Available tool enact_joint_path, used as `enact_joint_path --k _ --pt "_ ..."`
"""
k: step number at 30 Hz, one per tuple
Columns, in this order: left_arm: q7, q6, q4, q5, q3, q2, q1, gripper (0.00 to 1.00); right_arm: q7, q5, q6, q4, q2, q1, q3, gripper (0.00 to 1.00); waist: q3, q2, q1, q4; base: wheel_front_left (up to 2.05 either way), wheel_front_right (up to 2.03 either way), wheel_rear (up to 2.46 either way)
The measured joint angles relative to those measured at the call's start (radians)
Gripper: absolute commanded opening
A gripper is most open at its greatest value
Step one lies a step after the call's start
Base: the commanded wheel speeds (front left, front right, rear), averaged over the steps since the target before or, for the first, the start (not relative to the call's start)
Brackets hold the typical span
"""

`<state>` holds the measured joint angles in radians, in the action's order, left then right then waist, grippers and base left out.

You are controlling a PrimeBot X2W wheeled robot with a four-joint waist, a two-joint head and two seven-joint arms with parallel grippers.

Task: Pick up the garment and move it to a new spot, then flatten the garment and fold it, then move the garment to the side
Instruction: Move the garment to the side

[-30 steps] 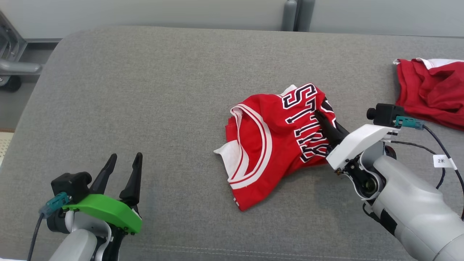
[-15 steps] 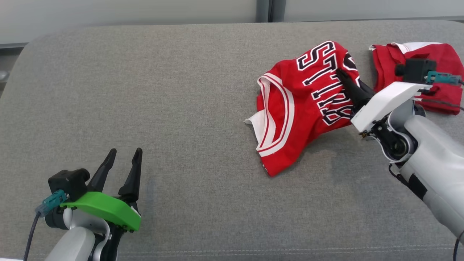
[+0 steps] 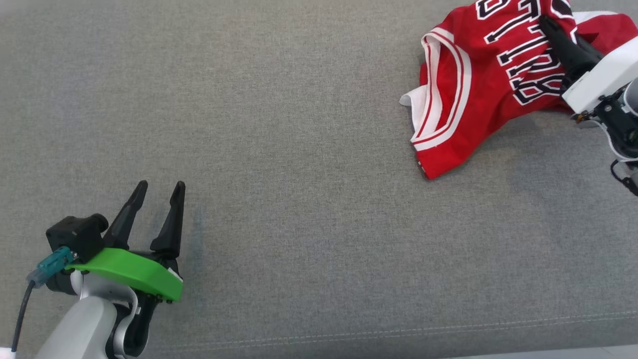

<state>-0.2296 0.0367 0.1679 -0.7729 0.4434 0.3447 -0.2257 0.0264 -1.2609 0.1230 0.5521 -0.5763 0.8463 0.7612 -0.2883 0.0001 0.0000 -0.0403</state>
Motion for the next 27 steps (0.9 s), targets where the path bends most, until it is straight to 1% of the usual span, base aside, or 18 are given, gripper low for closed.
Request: enact_joint_path --k 3,7,14,20,22,23,24,25,26,27 --pt "-0.001 0.0 -0.027 0.007 -0.008 0.007 -0.024 1.0 -0.025 0.0 0.0 -0.001 -0.044 0.018 -0.004 0.0 -0.027 0.0 0.0 0.008 0.0 0.0 0.0" --pt "-0.012 -0.002 -0.079 0.021 -0.045 0.011 -0.049 1.0 -0.027 -0.001 0.0 0.002 -0.099 0.047 -0.042 0.0 -0.062 0.0 0.0 0.017 0.0 0.0 0.0" --pt "-0.019 -0.007 -0.13 0.042 -0.063 0.016 -0.067 1.0 -0.027 0.002 0.0 0.016 -0.147 0.1 -0.069 0.0 -0.126 0.0 0.0 0.033 0.0 0.0 0.0" --pt "-0.019 -0.016 -0.155 0.047 -0.071 0.016 -0.093 1.0 -0.016 0.004 -0.003 0.068 -0.193 0.109 -0.091 0.0 -0.186 0.0 0.0 0.034 0.0 0.0 0.0" --pt "-0.019 -0.018 -0.155 0.051 -0.081 0.017 -0.093 1.0 0.001 0.005 -0.022 0.09 -0.202 0.109 -0.101 0.0 -0.203 0.0 0.0001 0.031 0.0 0.0 0.0" --pt "-0.019 -0.019 -0.154 0.052 -0.085 0.017 -0.093 1.0 0.016 0.015 -0.038 0.105 -0.203 0.109 -0.104 0.0 -0.212 0.0 0.0 0.029 0.0 0.0 0.0" --pt "-0.019 -0.019 -0.151 0.056 -0.088 0.017 -0.093 1.0 0.032 0.028 -0.052 0.122 -0.202 0.108 -0.104 0.14 -0.219 0.0 0.0001 0.027 0.0 0.0 0.0" --pt "-0.019 -0.019 -0.149 0.056 -0.09 0.016 -0.093 1.0 0.048 0.037 -0.065 0.137 -0.2 0.107 -0.105 0.37 -0.224 0.0 0.0001 0.025 0.0 0.0 0.0" --pt "-0.019 -0.019 -0.148 0.056 -0.091 0.016 -0.093 1.0 0.062 0.039 -0.076 0.149 -0.196 0.107 -0.109 0.74 -0.229 0.0 0.0001 0.024 0.0 0.0 0.0" --pt "-0.02 -0.02 -0.148 0.056 -0.092 0.016 -0.093 1.0 0.07 0.039 -0.086 0.159 -0.19 0.107 -0.112 1.0 -0.232 0.0 0.0001 0.022 0.0 0.0 0.0"
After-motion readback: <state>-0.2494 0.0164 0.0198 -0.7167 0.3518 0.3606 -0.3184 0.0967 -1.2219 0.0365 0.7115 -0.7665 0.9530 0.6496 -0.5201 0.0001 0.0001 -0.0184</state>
